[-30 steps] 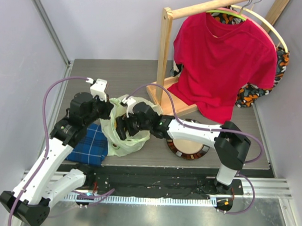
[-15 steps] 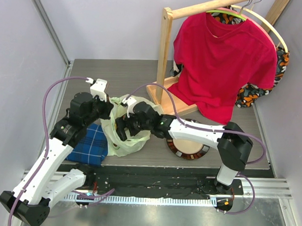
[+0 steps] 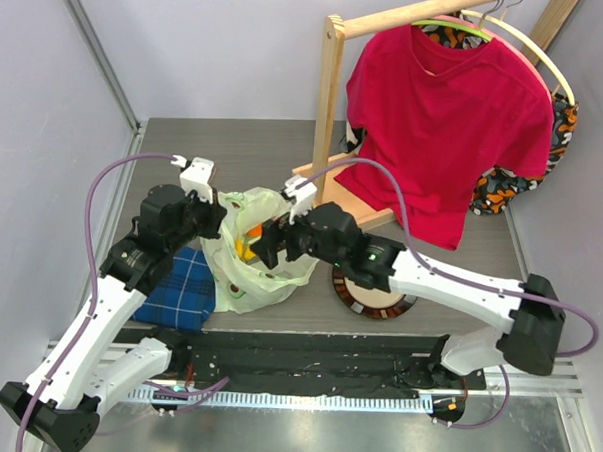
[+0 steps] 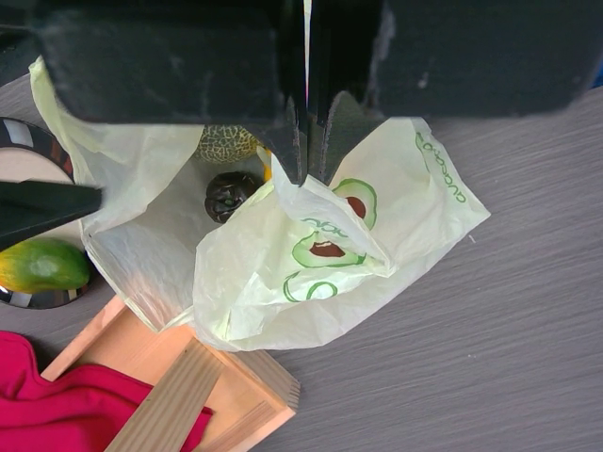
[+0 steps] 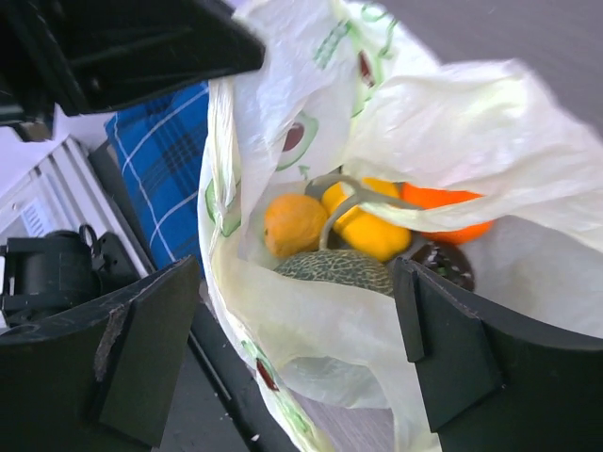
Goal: Place the fruits into the plastic bag
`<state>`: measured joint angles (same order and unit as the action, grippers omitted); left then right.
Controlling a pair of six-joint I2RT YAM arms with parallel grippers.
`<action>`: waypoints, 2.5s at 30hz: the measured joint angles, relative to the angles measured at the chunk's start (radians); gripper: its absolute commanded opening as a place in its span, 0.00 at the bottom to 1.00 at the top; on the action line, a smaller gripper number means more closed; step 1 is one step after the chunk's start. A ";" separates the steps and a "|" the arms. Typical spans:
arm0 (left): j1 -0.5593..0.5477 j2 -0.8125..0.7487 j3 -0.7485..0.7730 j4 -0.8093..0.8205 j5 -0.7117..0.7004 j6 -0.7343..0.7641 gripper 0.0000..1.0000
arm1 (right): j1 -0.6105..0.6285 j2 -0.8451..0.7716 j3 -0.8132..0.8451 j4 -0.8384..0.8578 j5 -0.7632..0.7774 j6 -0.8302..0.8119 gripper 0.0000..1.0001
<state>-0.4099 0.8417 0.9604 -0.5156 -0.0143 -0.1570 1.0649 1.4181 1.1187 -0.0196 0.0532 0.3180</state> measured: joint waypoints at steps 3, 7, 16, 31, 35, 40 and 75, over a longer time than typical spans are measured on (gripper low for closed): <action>0.000 0.000 0.000 0.000 0.000 0.000 0.00 | -0.014 -0.082 -0.039 0.004 0.060 -0.018 0.92; 0.000 0.000 0.000 0.000 0.000 0.000 0.00 | -0.080 -0.169 -0.085 -0.039 0.113 -0.032 0.92; 0.000 0.000 0.000 0.000 0.000 0.000 0.00 | -0.392 -0.224 -0.214 -0.236 0.164 -0.040 0.93; 0.000 0.000 0.000 0.000 0.000 0.000 0.00 | -0.530 -0.080 -0.249 -0.375 0.120 -0.147 0.93; 0.000 0.000 0.000 0.000 0.000 0.000 0.00 | -0.530 -0.055 -0.254 -0.367 0.082 -0.168 0.93; 0.000 0.000 0.000 0.000 0.000 0.000 0.00 | -0.530 -0.017 -0.261 -0.345 0.071 -0.189 0.89; 0.000 0.000 0.000 0.000 0.000 0.000 0.00 | -0.512 0.004 -0.281 -0.422 0.054 -0.148 0.84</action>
<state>-0.4103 0.8421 0.9604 -0.5152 -0.0143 -0.1574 0.5526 1.4220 0.8379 -0.4416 0.1074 0.1696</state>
